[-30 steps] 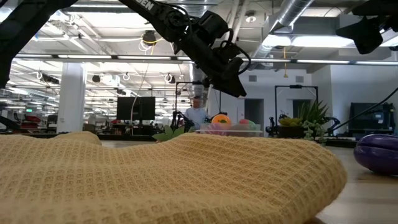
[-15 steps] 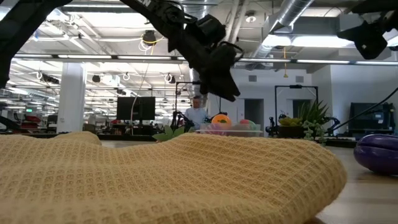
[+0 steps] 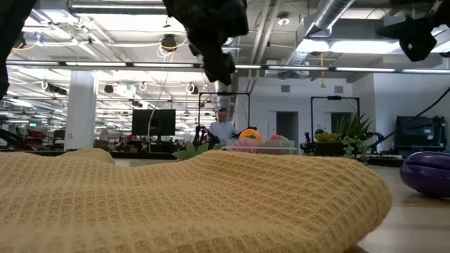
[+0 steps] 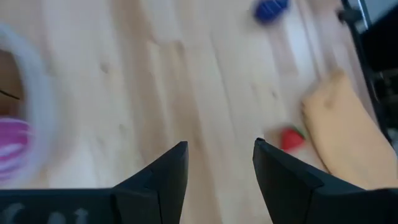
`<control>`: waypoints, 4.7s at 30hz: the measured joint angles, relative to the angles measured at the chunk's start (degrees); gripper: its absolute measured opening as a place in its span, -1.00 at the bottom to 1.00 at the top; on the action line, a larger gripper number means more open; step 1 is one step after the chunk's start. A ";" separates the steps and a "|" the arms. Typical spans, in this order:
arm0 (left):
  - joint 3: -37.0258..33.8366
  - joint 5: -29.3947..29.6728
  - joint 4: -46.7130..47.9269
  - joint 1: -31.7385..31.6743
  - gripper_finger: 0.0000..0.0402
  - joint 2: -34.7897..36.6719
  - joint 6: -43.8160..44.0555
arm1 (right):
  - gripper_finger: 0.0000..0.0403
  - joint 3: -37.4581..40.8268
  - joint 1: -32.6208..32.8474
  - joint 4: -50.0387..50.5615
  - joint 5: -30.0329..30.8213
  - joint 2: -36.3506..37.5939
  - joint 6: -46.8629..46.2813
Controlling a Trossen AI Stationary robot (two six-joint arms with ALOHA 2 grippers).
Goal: Pick and placing Produce into tupperware
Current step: Put the eggplant in the transparent bin
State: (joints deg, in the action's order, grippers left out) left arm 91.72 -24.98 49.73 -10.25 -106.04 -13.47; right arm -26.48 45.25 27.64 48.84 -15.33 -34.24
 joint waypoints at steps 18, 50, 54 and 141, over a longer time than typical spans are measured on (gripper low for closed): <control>-14.19 -6.03 4.25 2.54 -0.16 11.60 -3.40 | 0.40 0.00 0.00 -21.54 -3.89 -18.64 -22.69; -54.53 9.81 -23.91 2.57 -0.16 52.92 13.56 | 0.40 -29.38 0.85 6.08 -20.99 -71.19 -55.59; -54.53 9.82 -23.73 2.57 -0.16 52.94 11.68 | 0.40 -32.97 0.49 11.77 -26.32 -76.01 -64.43; -54.45 9.01 -23.76 2.56 -0.16 52.87 7.91 | 0.38 -47.34 -8.16 20.28 -42.57 -97.57 -64.28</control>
State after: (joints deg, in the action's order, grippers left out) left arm 37.28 -15.97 25.98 -7.69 -53.17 -5.56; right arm -73.82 37.09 47.92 6.27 -112.90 -98.52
